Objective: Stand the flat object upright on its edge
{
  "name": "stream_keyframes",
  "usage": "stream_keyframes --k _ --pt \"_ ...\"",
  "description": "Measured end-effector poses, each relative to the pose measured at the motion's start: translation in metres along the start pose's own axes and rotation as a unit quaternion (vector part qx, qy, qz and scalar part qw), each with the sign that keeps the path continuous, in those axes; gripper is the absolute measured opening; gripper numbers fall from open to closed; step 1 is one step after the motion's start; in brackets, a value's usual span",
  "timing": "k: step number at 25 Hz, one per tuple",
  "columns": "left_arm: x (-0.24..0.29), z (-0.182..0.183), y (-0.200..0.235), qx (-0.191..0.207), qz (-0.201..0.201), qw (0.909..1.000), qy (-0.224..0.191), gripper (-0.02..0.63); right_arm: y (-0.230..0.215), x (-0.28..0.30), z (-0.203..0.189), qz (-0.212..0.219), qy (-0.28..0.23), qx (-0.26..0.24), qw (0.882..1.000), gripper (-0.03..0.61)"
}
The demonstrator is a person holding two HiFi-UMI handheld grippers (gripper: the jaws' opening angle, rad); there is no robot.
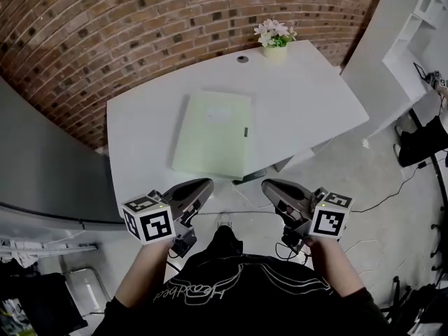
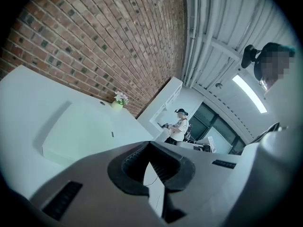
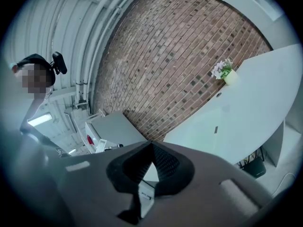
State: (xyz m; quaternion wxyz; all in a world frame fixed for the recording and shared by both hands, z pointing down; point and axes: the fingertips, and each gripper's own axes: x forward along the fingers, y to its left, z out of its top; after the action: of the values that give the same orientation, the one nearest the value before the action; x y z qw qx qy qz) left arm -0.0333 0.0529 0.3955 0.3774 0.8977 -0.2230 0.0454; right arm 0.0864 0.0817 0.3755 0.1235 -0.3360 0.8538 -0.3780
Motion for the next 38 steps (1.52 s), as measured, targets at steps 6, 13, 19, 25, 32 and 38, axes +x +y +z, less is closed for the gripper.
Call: stream_keyframes --k 6,13,19,25,32,38 --pt "0.013 0.035 0.058 -0.007 0.015 0.9996 0.023 0.002 -0.042 0.035 0.025 -0.028 -0.015 0.048 0.998 0.005" --pt "0.017 0.066 0.132 -0.024 0.063 0.9972 0.033 0.002 -0.091 0.062 0.04 -0.07 -0.023 0.085 0.994 0.005" --pt "0.022 0.081 0.179 -0.02 0.08 0.9952 0.053 0.003 -0.129 0.079 0.042 -0.117 -0.006 0.082 0.99 0.006" --pt "0.03 0.083 0.218 -0.014 0.085 0.992 0.092 0.052 -0.164 0.092 0.035 -0.152 0.016 0.092 0.984 0.057" --pt "0.039 0.084 0.266 -0.028 0.105 0.9856 0.13 0.128 -0.213 0.1 0.017 -0.193 0.051 0.09 0.976 0.107" --pt "0.052 0.071 0.285 -0.063 0.094 0.9802 0.162 0.179 -0.233 0.115 0.011 -0.199 0.07 0.116 0.97 0.146"
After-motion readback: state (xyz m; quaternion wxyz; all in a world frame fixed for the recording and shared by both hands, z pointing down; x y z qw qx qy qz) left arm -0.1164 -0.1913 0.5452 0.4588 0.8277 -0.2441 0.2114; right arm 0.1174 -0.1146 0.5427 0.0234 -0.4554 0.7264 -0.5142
